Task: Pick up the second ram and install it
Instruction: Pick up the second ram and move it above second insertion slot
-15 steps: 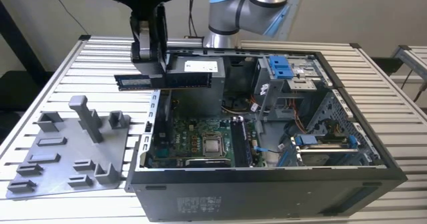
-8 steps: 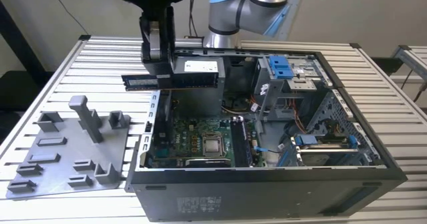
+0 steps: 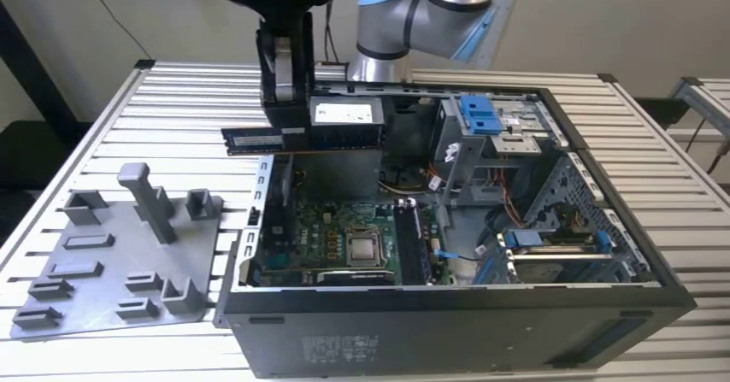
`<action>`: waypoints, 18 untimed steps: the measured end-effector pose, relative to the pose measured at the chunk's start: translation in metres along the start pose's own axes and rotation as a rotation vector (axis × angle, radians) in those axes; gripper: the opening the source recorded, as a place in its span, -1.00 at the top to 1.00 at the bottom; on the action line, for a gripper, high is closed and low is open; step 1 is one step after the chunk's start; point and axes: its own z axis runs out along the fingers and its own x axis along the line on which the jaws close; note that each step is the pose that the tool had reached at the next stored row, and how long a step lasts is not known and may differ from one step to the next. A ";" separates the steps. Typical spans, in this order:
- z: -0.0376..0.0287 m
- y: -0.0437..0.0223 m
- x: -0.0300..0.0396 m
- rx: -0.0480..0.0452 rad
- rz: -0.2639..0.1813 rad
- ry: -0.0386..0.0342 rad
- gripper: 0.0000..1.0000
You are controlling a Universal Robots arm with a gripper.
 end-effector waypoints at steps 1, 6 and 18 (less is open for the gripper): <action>0.0000 -0.0013 0.0001 0.0000 0.000 0.0000 0.72; 0.0003 -0.0079 0.0005 0.0000 0.000 0.0000 0.72; 0.0009 -0.0187 0.0011 0.0000 0.000 0.0000 0.72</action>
